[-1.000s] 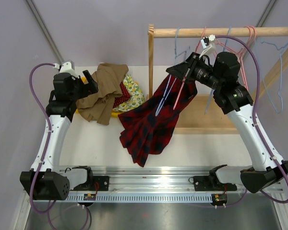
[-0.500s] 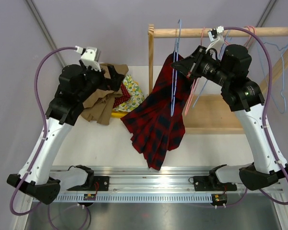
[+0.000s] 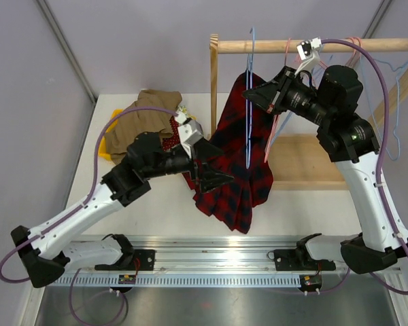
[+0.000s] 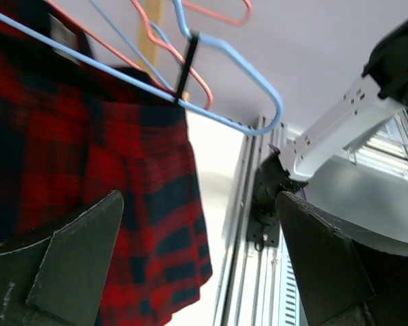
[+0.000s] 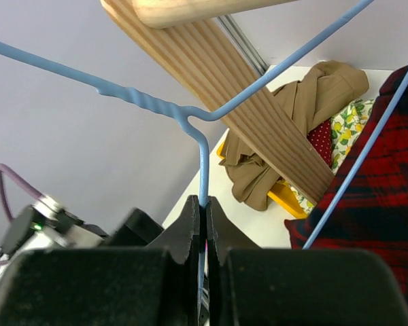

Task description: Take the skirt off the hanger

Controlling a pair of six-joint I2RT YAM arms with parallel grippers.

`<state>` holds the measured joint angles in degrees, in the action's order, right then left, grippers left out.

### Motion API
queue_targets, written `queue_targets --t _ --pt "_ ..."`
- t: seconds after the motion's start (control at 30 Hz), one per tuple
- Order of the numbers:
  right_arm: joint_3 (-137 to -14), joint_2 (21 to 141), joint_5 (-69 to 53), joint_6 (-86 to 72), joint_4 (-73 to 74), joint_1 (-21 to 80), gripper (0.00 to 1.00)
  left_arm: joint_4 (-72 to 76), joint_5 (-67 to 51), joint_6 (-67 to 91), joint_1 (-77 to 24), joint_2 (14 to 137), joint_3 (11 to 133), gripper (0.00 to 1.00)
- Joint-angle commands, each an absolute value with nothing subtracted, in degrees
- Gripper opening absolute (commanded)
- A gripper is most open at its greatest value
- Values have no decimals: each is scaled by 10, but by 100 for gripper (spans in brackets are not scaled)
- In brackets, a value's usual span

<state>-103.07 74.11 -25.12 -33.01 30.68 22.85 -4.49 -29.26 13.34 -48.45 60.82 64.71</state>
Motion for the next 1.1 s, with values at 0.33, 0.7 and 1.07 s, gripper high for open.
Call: queue_targets --t 0.33,0.7,1.07 --pt "-994 643 -297 -385 196 231 0 148 -166 126 -539 717 647 90" --pt "-869 603 -249 -336 122 231 0 158 -193 144 -551 765 682 0" --pt "-853 639 -193 -256 79 231 0 2 -65 62 -671 614 729 0"
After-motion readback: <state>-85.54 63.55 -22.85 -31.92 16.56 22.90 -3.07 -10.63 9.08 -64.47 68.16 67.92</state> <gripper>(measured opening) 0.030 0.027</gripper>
